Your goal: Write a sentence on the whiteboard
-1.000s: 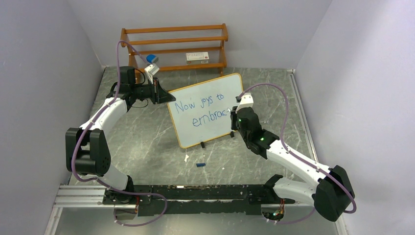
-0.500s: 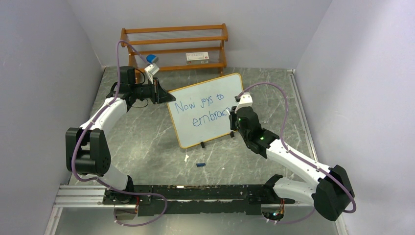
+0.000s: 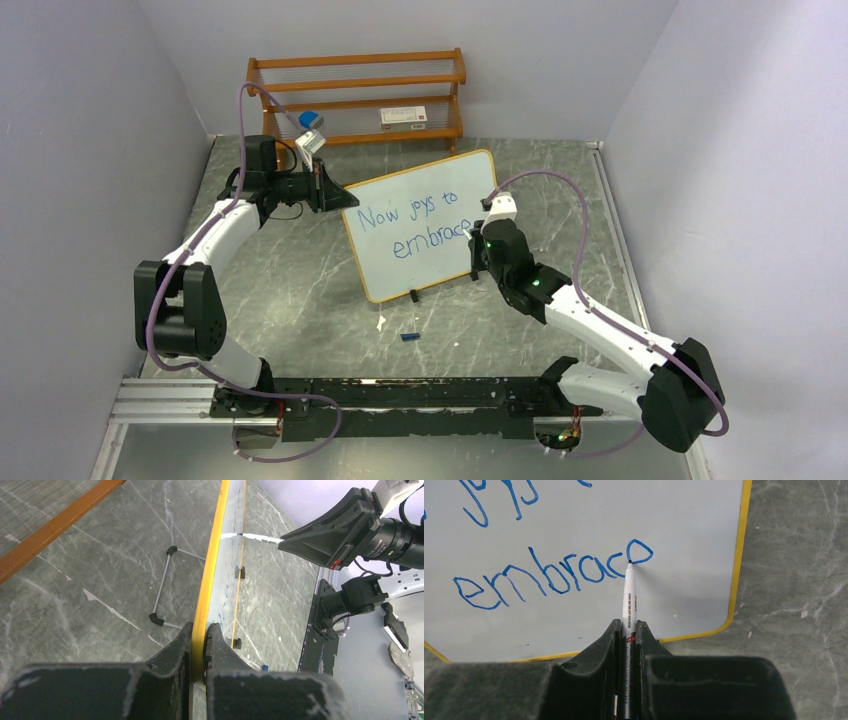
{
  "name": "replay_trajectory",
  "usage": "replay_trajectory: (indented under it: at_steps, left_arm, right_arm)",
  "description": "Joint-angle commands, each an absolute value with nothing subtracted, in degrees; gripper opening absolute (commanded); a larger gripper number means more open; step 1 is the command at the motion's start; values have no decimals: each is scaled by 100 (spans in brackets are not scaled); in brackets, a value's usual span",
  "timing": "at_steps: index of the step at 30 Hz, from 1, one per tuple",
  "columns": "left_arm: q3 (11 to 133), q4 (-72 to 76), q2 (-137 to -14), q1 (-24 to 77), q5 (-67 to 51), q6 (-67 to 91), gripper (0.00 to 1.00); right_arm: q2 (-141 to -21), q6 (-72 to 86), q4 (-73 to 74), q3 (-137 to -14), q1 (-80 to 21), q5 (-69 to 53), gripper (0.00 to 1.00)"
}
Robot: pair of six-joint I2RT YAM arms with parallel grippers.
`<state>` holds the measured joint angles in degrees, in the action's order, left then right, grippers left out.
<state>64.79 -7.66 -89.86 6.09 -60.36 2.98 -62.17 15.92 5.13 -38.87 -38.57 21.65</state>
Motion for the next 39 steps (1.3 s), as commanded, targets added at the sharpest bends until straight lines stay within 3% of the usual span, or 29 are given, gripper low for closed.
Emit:
replay_trajectory:
  at_steps: [1, 39]
  left_arm:
    - [6158, -1428, -9448, 905, -4615, -642, 5]
    - [6150, -1429, -9445, 905, -4589, -642, 5]
  right_arm:
    - [-6171, 1649, 765, -3832, -3806, 2324, 0]
    - [-5833, 1612, 570, -3658, -3767, 2887, 0]
